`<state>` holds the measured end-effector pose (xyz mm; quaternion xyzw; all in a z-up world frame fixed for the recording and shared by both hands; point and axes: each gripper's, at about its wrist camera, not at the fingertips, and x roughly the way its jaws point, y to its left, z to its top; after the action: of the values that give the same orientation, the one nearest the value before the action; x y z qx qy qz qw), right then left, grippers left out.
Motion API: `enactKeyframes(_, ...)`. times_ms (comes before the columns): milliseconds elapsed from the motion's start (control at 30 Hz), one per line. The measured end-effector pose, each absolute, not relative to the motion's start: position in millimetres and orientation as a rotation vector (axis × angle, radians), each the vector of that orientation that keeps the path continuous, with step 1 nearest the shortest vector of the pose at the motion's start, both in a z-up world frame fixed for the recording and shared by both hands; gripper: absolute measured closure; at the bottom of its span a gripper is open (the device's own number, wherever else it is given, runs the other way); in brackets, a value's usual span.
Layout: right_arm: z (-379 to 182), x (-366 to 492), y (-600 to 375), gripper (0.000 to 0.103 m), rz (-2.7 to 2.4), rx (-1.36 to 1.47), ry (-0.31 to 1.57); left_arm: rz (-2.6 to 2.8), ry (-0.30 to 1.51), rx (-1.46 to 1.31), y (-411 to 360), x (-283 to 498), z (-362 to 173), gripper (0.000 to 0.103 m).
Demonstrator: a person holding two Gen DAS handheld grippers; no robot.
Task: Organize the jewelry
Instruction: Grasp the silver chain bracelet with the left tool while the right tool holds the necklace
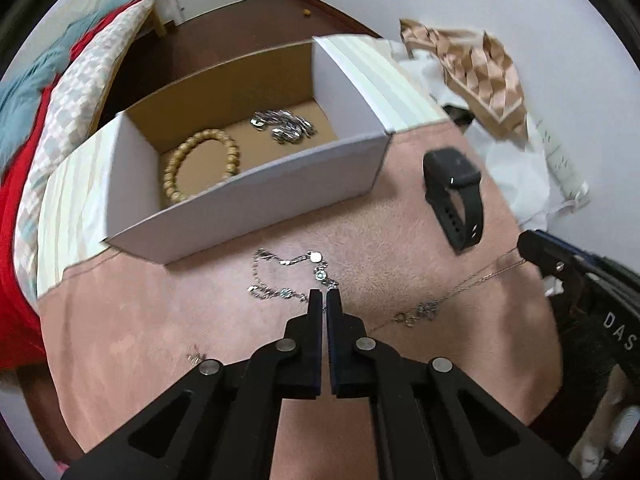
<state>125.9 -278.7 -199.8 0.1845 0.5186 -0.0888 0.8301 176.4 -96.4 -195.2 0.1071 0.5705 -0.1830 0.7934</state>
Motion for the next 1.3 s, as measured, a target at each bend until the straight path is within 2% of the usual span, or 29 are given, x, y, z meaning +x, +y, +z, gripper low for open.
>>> enactKeyframes(400,-142,127,-257,0.093,-0.072,0.377,1.016,-0.397,1.157,0.075,-57,175,-139,0.103)
enactKeyframes(500,-130,127,-254,0.093,-0.057,0.366,0.993,-0.38,1.181,0.031,-51,183,-147,0.097)
enactKeyframes(533,-128,127,-253,0.093,-0.056,0.365,0.99,-0.375,1.216,0.0,-49,188,-156,0.091)
enactKeyframes(600,-128,128,-253,0.093,-0.06,0.362,0.985,-0.37,1.275,-0.059,-49,194,-176,0.064)
enactKeyframes(633,-130,128,-254,0.093,-0.065,0.363,0.988,-0.367,1.302,-0.095,-49,197,-187,0.046)
enactKeyframes(767,-147,127,-261,0.093,-0.082,0.388,1.02,-0.363,1.353,-0.122,-60,202,-214,0.046)
enactKeyframes(1033,-178,121,-277,0.093,-0.123,0.434,1.068,-0.303,1.292,0.267,-116,188,-235,0.044)
enactKeyframes(1100,-184,120,-281,0.093,-0.132,0.449,1.077,-0.297,1.275,0.306,-122,187,-235,0.044)
enactKeyframes(1133,-186,120,-282,0.093,-0.134,0.45,1.079,-0.307,1.272,0.306,-124,187,-234,0.048)
enactKeyframes(1200,-189,119,-285,0.093,-0.137,0.456,1.084,-0.345,1.277,0.275,-125,189,-234,0.062)
enactKeyframes(1267,-193,119,-286,0.093,-0.136,0.467,1.09,-0.354,1.283,0.261,-123,193,-232,0.096)
enactKeyframes(1300,-194,119,-286,0.093,-0.135,0.471,1.092,-0.372,1.301,0.236,-123,196,-232,0.097)
